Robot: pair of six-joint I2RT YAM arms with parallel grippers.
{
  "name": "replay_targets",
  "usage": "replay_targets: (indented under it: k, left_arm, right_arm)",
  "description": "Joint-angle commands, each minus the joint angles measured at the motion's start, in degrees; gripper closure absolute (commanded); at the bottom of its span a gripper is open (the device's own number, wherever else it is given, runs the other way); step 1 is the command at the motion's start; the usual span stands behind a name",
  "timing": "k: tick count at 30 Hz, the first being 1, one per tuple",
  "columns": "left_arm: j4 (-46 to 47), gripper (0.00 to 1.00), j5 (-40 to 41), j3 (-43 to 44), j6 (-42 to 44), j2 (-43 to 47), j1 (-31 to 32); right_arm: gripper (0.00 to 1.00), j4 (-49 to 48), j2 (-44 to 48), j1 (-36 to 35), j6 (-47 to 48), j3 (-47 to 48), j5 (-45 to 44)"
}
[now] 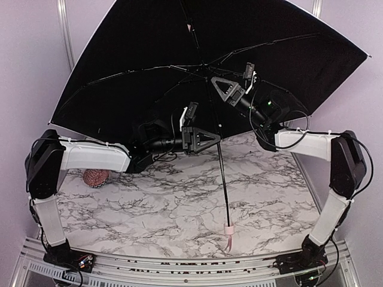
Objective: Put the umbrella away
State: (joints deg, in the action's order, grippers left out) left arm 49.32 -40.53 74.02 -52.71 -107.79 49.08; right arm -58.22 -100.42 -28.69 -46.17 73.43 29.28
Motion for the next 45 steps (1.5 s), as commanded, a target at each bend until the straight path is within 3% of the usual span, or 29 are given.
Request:
replay_targets:
  k: [1,10,15,21,28,32,36,40,45]
  left_arm:
    - [3.4,1.00,-1.1,2.9,1.2,0.4,0.2]
    - [1.4,1.00,-2.0,3.9,3.0,-0.2,0.8]
    - [1.0,1.00,-1.9,4.2,3.5,-0.4,1.0]
    - [0.8,1.00,-2.2,4.5,4.2,-0.4,1.1]
    - [-0.4,1.00,-6.8,5.4,8.5,-0.3,1.7]
    - [-5.8,1.00,-7.1,4.7,14.6,1.2,1.2]
    - [-13.3,1.00,-4.3,5.1,22.2,1.4,0.4]
    - [-14.9,1.00,-2.2,5.6,23.3,0.2,0.2]
    - [-14.9,1.00,-1.8,5.4,22.8,-0.2,0.2]
  right_arm:
    - [0.43,-1.6,-1.4,0.5,-5.0,2.5,1.7]
    - [0.41,1.3,-2.7,0.7,-5.3,5.1,3.7]
    - [0.56,2.5,-2.2,0.7,-4.3,4.9,3.6]
    - [0.61,3.5,-2.2,0.7,-4.8,5.0,4.7]
    - [0.73,11.5,-1.4,0.8,-4.3,6.7,5.1]
    - [0.69,14.6,-0.9,2.5,-7.6,7.2,8.1]
    - [0.68,9.4,-0.9,3.1,-17.0,4.9,9.4]
    - [0.61,3.4,-0.9,3.0,-24.3,2.4,8.4]
    - [0.51,4.8,2.0,2.4,-23.2,-0.8,4.5]
